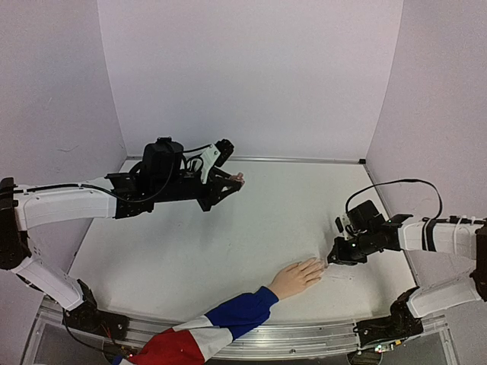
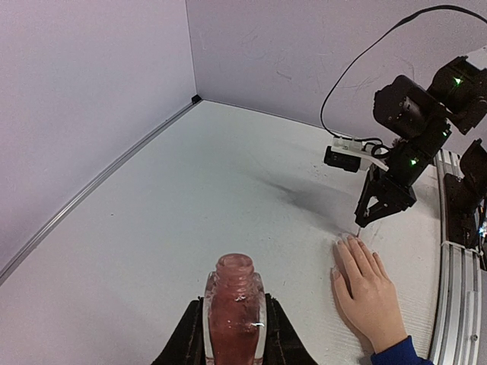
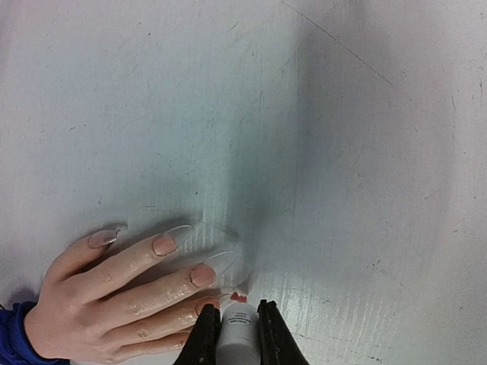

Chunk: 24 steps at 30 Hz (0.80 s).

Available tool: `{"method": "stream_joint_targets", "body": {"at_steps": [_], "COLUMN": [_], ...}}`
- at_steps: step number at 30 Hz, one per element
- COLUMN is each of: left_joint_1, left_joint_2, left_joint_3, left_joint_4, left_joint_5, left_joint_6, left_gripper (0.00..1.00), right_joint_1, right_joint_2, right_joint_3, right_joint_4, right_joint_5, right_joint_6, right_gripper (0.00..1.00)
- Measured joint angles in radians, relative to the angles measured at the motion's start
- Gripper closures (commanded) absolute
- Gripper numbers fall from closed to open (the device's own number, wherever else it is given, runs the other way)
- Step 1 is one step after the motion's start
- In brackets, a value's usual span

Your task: Paint the nails

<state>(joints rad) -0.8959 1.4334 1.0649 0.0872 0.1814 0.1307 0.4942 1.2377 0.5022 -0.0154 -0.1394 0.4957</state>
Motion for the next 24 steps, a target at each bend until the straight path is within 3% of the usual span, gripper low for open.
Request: {"method": "stream_joint_targets", "body": {"at_steps": [8,14,20,24], "left_joint_1": [0.0,0.0,0.0,-0.002], "left_joint_2": [-0.002,-0.023,-0.081,-0.089], "left_joint_3": [-0.002,-0.023,-0.06,-0.061], "left_joint_4": [0.0,0.0,0.0,0.0], "left_joint_5": [0.0,0.0,0.022,0.077], "left_joint_6": [0.0,0.0,0.004,0.007], "left_gripper": [1.0,1.0,1.0,1.0], "right_joint_1": [0.0,0.0,0.0,0.0], "right_joint_2": [-0.047,-0.177,-0.34,-0.348], "right_joint_3": [0.0,0.003,0.082,0.154], "right_joint_4": [-0.003,-0.054,-0.119,-0.079], "right_joint_5": [0.017,0.029,0.047,-0.025], "right_joint_6": [0.011,0.014,-0.03,-0.08], "right_gripper": [1.0,1.0,1.0,1.0]}}
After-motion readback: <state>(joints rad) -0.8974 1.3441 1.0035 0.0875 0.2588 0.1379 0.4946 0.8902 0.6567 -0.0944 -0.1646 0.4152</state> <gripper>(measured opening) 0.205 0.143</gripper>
